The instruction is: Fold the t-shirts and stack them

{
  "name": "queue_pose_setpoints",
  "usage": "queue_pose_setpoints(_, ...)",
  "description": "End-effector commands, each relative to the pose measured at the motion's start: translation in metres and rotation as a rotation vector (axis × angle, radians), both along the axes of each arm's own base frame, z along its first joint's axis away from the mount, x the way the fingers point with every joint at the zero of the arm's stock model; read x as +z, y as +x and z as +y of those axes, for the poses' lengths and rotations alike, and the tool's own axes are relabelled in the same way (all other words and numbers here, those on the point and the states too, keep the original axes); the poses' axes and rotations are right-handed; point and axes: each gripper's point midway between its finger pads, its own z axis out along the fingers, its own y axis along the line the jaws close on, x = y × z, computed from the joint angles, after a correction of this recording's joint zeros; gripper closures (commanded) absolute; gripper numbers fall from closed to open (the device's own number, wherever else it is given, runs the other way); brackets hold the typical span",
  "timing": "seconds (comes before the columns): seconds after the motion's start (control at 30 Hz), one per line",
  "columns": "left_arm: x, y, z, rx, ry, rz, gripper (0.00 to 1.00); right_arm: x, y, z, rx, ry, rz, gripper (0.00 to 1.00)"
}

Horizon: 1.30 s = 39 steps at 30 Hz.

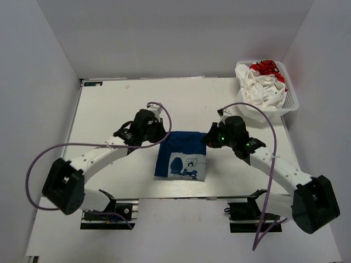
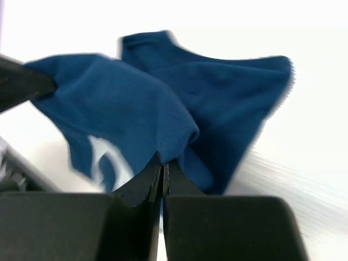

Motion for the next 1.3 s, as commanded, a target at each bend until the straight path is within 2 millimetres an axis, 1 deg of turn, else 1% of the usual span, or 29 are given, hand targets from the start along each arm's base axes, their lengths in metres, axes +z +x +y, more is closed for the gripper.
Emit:
queue_pose_setpoints(0.0, 0.004, 0.033, 0.000, 0.067, 0.042, -0.060, 1.00, -0.002, 0.034, -0.020, -0.196, -0.056, 0.003, 1.00)
queue_pose_setpoints(0.07, -0.008, 0.052, 0.003, 0.118, 0.086, -0.051, 1.00, -0.011, 0.045, -0.032, -0.273, -0.096, 0.004, 1.00)
queue_pose_setpoints(0.13, -0.016, 0.062, 0.004, 0.135, 0.119, -0.048, 1.00, -0.021, 0.053, -0.042, -0.320, -0.142, 0.026, 1.00)
queue_pose_setpoints(0.17, -0.015, 0.070, 0.000, 0.143, 0.116, -0.060, 1.00, -0.025, 0.056, -0.046, -0.331, -0.167, 0.022, 1.00)
queue_pose_setpoints(0.2, -0.028, 0.076, 0.002, 0.146, 0.142, -0.039, 1.00, -0.025, 0.063, -0.048, -0.341, -0.160, 0.005, 1.00)
queue_pose_setpoints(0.27, -0.031, 0.090, 0.002, 0.168, 0.159, -0.030, 1.00, -0.035, 0.068, -0.043, -0.291, -0.187, 0.014, 1.00)
queue_pose_setpoints(0.3, -0.046, 0.093, 0.004, 0.177, 0.192, -0.003, 1.00, -0.043, 0.077, -0.040, -0.291, -0.187, 0.016, 1.00)
queue_pose_setpoints(0.37, -0.053, 0.102, 0.005, 0.182, 0.208, 0.005, 1.00, -0.037, 0.088, -0.031, -0.257, -0.162, -0.013, 1.00)
queue_pose_setpoints(0.4, -0.058, 0.104, 0.004, 0.181, 0.210, 0.007, 1.00, -0.050, 0.089, -0.030, -0.251, -0.176, 0.014, 1.00)
queue_pose_setpoints(0.43, -0.059, 0.112, 0.006, 0.194, 0.204, 0.001, 1.00, -0.058, 0.094, -0.034, -0.268, -0.195, 0.030, 1.00)
queue_pose_setpoints(0.53, -0.082, 0.124, 0.004, 0.196, 0.221, 0.035, 1.00, -0.078, 0.105, -0.041, -0.320, -0.216, 0.068, 1.00)
queue_pose_setpoints(0.57, -0.081, 0.133, 0.005, 0.209, 0.217, 0.032, 1.00, -0.082, 0.110, -0.042, -0.337, -0.225, 0.071, 1.00)
queue_pose_setpoints(0.6, -0.099, 0.133, 0.003, 0.191, 0.233, 0.055, 1.00, -0.084, 0.114, -0.044, -0.350, -0.225, 0.070, 1.00)
queue_pose_setpoints(0.63, -0.098, 0.139, 0.000, 0.193, 0.222, 0.039, 1.00, -0.092, 0.117, -0.050, -0.373, -0.233, 0.087, 1.00)
queue_pose_setpoints(0.73, -0.112, 0.144, -0.002, 0.182, 0.218, 0.043, 1.00, -0.093, 0.129, -0.054, -0.402, -0.234, 0.061, 1.00)
queue_pose_setpoints(0.77, -0.115, 0.146, -0.002, 0.182, 0.216, 0.041, 1.00, -0.101, 0.132, -0.055, -0.402, -0.248, 0.065, 1.00)
queue_pose_setpoints(0.8, -0.110, 0.149, -0.004, 0.183, 0.209, 0.031, 1.00, -0.102, 0.135, -0.054, -0.406, -0.245, 0.070, 1.00)
queue_pose_setpoints(0.87, -0.121, 0.150, 0.002, 0.196, 0.234, 0.058, 0.94, -0.110, 0.136, -0.052, -0.378, -0.253, 0.092, 1.00)
queue_pose_setpoints(0.9, -0.119, 0.152, 0.005, 0.201, 0.252, 0.051, 0.74, -0.110, 0.136, -0.050, -0.375, -0.250, 0.097, 1.00)
queue_pose_setpoints(0.93, -0.119, 0.153, 0.007, 0.212, 0.261, 0.046, 0.60, -0.109, 0.136, -0.047, -0.359, -0.241, 0.100, 1.00)
queue_pose_setpoints(0.97, -0.117, 0.156, 0.008, 0.211, 0.273, 0.037, 0.47, -0.106, 0.137, -0.044, -0.349, -0.237, 0.098, 0.86)
queue_pose_setpoints(1.0, -0.108, 0.160, 0.008, 0.220, 0.266, 0.017, 0.09, -0.100, 0.136, -0.046, -0.352, -0.238, 0.098, 0.79)
queue_pose_setpoints(1.03, -0.093, 0.166, 0.007, 0.226, 0.265, -0.013, 0.00, -0.092, 0.138, -0.043, -0.345, -0.230, 0.086, 0.73)
queue_pose_setpoints(1.07, -0.088, 0.170, 0.007, 0.235, 0.267, -0.021, 0.00, -0.089, 0.136, -0.045, -0.341, -0.237, 0.085, 0.63)
queue_pose_setpoints(1.1, -0.079, 0.171, 0.011, 0.249, 0.278, -0.025, 0.00, -0.071, 0.136, -0.044, -0.340, -0.219, 0.054, 0.59)
queue_pose_setpoints(1.13, -0.058, 0.181, 0.010, 0.262, 0.258, -0.052, 0.00, -0.065, 0.135, -0.045, -0.342, -0.219, 0.049, 0.52)
queue_pose_setpoints(1.17, -0.052, 0.183, 0.012, 0.266, 0.271, -0.059, 0.00, -0.053, 0.134, -0.044, -0.339, -0.206, 0.029, 0.43)
queue_pose_setpoints(1.2, -0.044, 0.182, 0.015, 0.276, 0.284, -0.056, 0.00, -0.050, 0.131, -0.046, -0.343, -0.210, 0.036, 0.11)
queue_pose_setpoints(1.27, -0.015, 0.185, 0.014, 0.282, 0.258, -0.092, 0.00, -0.026, 0.130, -0.049, -0.354, -0.194, -0.011, 0.10)
